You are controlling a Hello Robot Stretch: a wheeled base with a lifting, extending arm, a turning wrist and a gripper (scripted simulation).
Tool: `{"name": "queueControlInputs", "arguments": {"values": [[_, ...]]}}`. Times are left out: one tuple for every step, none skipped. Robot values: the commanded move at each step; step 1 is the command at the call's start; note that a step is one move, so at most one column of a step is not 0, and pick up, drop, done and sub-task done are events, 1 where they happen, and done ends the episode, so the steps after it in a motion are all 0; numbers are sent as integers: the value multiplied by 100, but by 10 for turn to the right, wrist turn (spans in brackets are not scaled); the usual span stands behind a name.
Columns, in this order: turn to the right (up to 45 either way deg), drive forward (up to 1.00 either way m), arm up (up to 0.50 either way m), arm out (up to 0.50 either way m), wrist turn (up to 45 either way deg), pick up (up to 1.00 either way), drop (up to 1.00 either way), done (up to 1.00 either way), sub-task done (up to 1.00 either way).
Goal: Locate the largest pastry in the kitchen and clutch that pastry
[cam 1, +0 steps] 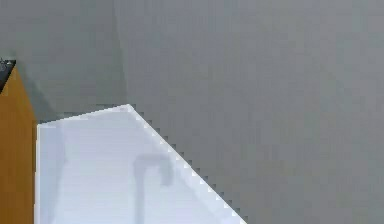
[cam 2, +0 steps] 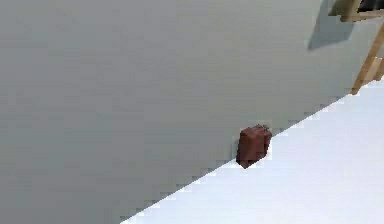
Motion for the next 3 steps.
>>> {"name": "queueControlInputs", "arguments": {"values": [[0,60,0,0,0,0,0,0,0],[-420,0,0,0,0,0,0,0,0],[0,70,0,0,0,0,0,0,0]]}}
